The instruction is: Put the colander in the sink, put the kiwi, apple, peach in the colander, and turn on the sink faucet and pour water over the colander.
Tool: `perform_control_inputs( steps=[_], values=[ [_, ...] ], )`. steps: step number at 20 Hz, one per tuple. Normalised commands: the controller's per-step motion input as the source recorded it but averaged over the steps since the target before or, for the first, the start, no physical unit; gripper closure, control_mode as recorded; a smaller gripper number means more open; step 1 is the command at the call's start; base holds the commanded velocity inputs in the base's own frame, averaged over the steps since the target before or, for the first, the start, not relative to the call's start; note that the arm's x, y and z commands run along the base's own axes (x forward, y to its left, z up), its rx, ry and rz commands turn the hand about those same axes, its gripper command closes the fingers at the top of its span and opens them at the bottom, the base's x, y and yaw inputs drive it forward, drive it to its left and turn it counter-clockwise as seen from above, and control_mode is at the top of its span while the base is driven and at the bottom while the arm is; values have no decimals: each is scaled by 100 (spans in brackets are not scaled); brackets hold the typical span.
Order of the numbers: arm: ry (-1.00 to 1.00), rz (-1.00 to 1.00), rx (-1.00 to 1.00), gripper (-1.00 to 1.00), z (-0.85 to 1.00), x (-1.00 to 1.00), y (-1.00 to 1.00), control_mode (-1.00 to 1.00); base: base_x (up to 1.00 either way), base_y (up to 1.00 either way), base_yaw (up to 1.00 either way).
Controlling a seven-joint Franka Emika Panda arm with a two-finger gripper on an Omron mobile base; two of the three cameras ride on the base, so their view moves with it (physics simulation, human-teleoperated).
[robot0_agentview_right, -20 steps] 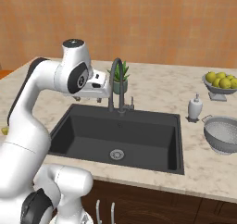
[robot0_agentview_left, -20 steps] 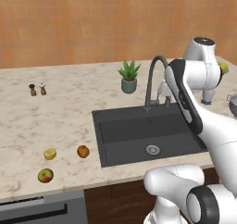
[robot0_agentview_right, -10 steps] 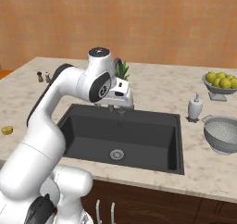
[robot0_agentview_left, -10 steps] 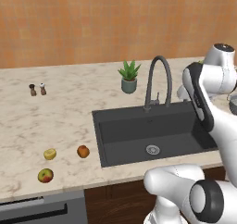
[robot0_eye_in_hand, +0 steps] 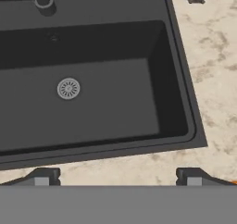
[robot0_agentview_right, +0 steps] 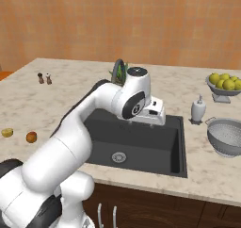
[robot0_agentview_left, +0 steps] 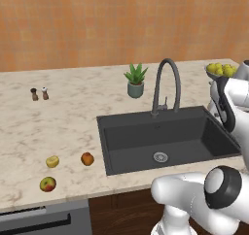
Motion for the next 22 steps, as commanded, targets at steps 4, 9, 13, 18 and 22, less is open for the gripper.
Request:
perform_control_inputs(
  steps=[4,9,13,18,22],
  values=[
    [10,-6,0,-100,-28,16,-100,-100,0,0,0],
    [5,-5,0,-100,-7,21,-88,-100,0,0,0],
    [0,-1,-2,-100,-2,28,-80,-100,0,0,0],
    [0,0,-3,-100,-10,34,-76,-100,0,0,0],
    [0,0,-7,-100,-20,38,-52,-100,0,0,0]
  ],
)
